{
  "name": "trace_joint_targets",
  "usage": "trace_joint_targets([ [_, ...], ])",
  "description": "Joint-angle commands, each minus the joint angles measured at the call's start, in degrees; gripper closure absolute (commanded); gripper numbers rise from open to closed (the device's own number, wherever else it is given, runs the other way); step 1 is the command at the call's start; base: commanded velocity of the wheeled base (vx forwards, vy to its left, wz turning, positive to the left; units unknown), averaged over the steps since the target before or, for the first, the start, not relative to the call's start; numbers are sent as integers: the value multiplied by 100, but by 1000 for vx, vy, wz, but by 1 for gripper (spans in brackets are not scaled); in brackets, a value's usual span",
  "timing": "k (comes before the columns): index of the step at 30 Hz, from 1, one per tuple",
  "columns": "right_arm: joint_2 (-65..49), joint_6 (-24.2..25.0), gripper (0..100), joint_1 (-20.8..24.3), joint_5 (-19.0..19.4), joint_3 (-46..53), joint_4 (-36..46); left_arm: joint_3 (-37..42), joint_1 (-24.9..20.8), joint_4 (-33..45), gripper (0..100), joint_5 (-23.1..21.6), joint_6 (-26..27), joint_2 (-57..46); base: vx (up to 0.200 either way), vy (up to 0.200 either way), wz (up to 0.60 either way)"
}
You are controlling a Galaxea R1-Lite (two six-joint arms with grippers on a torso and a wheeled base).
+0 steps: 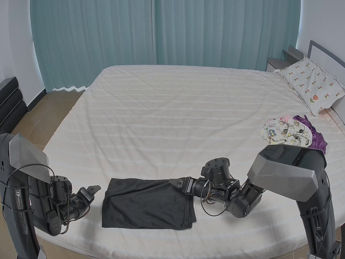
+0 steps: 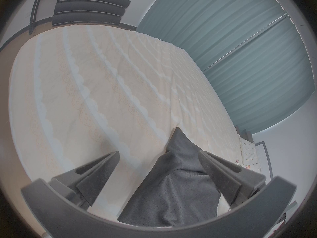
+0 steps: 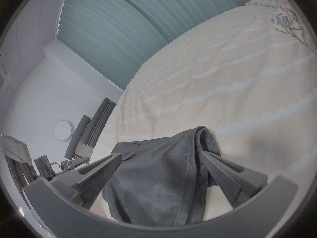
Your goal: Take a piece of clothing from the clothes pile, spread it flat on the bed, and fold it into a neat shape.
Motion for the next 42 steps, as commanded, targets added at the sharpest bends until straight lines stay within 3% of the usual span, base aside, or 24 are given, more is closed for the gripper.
trace_joint_targets([
  [1,214,-72,0,-41,32,7,-81,18,3,-102,0,3,-3,13,0,0,0],
  [7,522,-397,0,-190,-20,-72,-388,27,3,-102,0,3,-3,13,0,0,0],
  [13,628,-415,0,-216,-12,-204,-573,27,3,-102,0,12,-3,22,0,0,0],
  [14,636,-415,100,-225,-3,-231,-573,18,3,-102,0,12,-3,22,0,0,0],
  [21,628,-380,100,-260,-82,-222,-582,45,3,-102,0,20,-3,13,0,0,0],
  [27,601,-336,100,-410,-469,-239,-590,54,-5,-102,0,20,-3,13,0,0,0],
  [40,610,-248,100,-506,-504,-239,-564,80,-14,-102,0,29,-3,39,0,0,0],
  [41,610,-248,0,-506,-504,-231,-564,80,-14,-102,0,29,-3,39,0,0,0],
  [42,610,-248,0,-506,-504,-231,-564,80,-14,-102,0,29,-3,39,0,0,0],
])
